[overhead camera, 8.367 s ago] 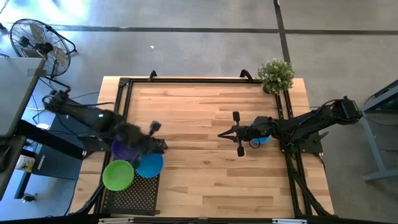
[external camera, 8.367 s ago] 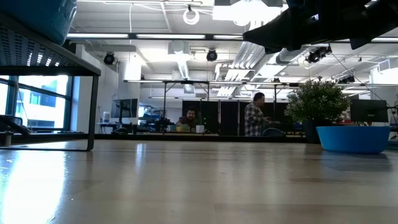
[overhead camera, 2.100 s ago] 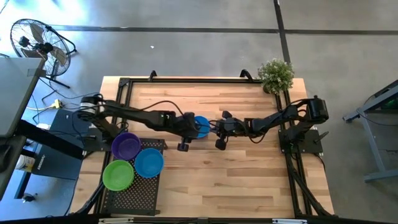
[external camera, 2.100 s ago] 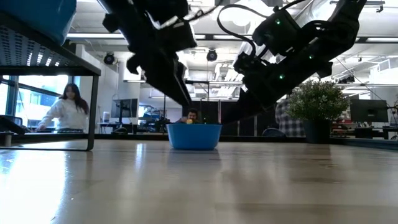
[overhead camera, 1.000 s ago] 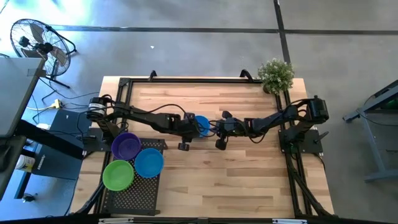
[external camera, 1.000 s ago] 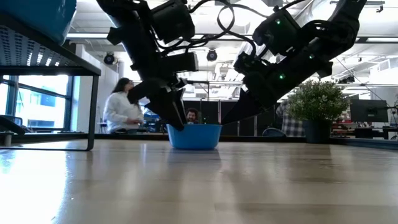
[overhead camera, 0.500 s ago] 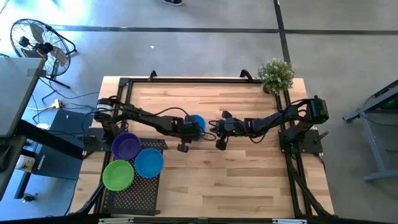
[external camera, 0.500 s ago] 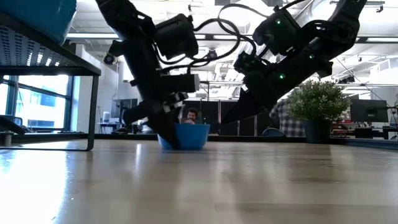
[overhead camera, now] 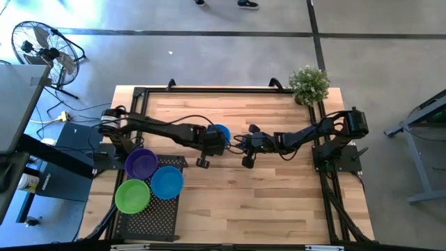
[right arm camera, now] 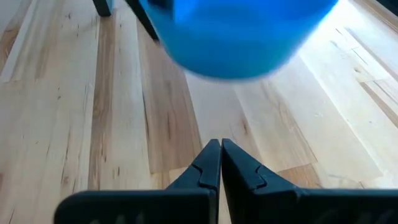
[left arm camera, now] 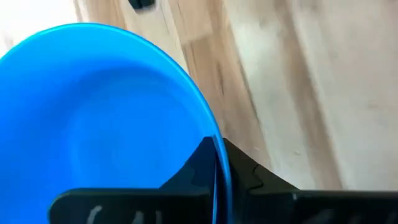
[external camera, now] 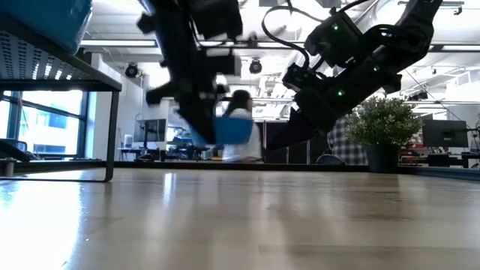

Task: Pick & Place Mini bowls
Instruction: Stack the blue bowl on the other blue bowls on the shelf

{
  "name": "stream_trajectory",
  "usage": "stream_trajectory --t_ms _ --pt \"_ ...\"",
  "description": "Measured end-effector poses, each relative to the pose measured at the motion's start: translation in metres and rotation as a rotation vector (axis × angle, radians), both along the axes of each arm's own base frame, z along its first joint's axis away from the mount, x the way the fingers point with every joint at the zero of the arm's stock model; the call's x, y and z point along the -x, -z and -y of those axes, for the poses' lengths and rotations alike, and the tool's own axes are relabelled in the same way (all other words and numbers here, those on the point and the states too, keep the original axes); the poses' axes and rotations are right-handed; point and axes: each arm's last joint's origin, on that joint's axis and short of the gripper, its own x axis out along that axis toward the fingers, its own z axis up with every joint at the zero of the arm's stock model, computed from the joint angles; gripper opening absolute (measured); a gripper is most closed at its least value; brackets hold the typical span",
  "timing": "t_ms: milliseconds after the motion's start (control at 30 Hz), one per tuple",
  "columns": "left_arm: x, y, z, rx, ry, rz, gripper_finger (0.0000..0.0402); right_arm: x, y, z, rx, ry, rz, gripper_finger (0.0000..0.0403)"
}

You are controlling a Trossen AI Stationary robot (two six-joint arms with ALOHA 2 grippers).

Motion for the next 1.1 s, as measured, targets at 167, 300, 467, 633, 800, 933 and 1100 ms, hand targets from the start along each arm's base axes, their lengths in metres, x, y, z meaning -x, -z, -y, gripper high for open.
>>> stream_trajectory --t_ms 167,300,467,633,800,933,1100 --pt "0.018 -0.034 0.002 0.024 0.002 0.013 0.0003 0.001 0.001 0.0 0.0 0.0 -0.01 0.0002" --pt "0.042 -0.058 0.012 0.048 -0.014 0.006 0.0002 0.001 0.001 0.0 0.0 0.0 -0.014 0.0002" --pt "0.072 -0.093 0.039 0.03 0.03 0.04 0.0002 0.0 0.0 0.0 0.008 0.0 -0.002 0.0002" --pt "0.094 -0.133 0.067 -0.001 0.03 0.051 0.0001 -0.001 -0.001 0.0 0.009 -0.001 0.008 0.0002" --pt "0.114 -0.176 0.094 -0.027 0.059 0.093 0.0001 -0.001 -0.001 0.0 0.009 -0.001 0.008 0.0002" --pt "0.128 -0.201 0.107 0.018 0.079 0.114 0.0001 0.0 -0.001 0.0 0.008 -0.001 0.003 0.0002" --pt "0.147 -0.212 0.128 0.077 0.123 0.11 0.0001 0.0 0.0 0.0 0.008 -0.001 -0.003 0.0002"
